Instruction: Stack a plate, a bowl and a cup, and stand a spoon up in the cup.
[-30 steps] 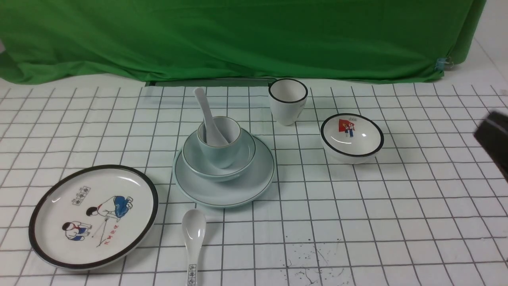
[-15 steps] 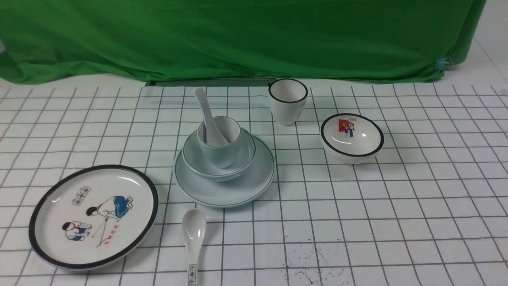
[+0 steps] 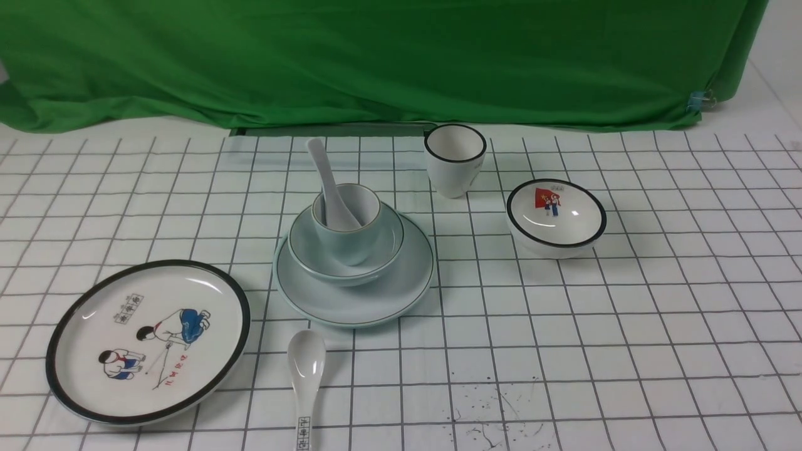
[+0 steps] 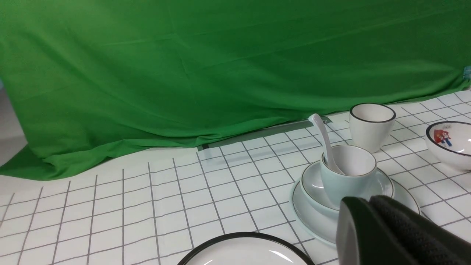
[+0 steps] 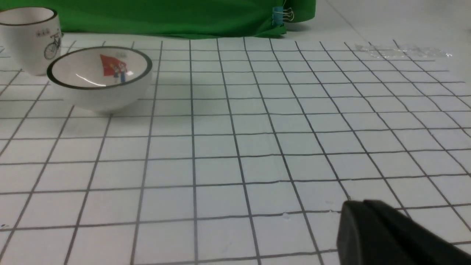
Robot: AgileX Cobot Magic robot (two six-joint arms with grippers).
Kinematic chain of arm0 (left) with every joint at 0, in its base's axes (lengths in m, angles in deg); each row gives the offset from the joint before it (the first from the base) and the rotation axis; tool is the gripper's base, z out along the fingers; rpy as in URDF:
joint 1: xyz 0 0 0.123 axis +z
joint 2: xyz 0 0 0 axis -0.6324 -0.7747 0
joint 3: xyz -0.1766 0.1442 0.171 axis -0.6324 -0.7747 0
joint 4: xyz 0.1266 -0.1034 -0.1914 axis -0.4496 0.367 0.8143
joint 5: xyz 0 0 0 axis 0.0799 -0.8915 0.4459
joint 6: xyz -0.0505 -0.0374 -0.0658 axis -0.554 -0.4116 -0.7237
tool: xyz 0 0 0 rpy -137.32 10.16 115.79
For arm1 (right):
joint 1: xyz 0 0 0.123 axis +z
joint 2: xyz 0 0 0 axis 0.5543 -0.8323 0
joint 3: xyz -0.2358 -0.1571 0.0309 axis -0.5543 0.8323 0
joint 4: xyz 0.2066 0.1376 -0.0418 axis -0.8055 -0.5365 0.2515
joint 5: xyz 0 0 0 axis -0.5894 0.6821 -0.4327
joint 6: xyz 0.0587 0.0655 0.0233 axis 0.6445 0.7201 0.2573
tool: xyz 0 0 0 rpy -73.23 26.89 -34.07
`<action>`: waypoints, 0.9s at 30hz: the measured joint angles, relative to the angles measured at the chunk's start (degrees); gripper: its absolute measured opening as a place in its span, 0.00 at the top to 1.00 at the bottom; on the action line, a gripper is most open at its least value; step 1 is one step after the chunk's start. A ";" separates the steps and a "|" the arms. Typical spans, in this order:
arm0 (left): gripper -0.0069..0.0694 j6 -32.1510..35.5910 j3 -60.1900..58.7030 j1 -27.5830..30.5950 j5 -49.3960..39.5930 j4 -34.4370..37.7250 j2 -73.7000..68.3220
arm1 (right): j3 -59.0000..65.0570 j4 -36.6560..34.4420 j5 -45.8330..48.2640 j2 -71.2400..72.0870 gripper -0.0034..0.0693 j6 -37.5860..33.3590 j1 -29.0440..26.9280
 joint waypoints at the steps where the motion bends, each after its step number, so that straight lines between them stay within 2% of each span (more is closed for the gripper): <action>1: 0.95 0.00 0.00 0.00 0.00 0.00 0.00 | 0.00 0.00 0.04 0.00 0.94 0.00 0.00; 23: 0.95 0.00 0.00 0.00 0.06 0.00 0.00 | 0.00 0.05 0.12 0.04 0.89 0.39 0.00; 26: 0.95 0.00 -0.71 0.00 2.22 0.00 0.00 | 0.00 0.05 0.12 0.04 0.88 0.39 0.00; 27: 0.95 0.00 -2.14 0.00 5.77 0.18 0.00 | 0.00 0.05 0.12 0.04 0.87 0.39 0.00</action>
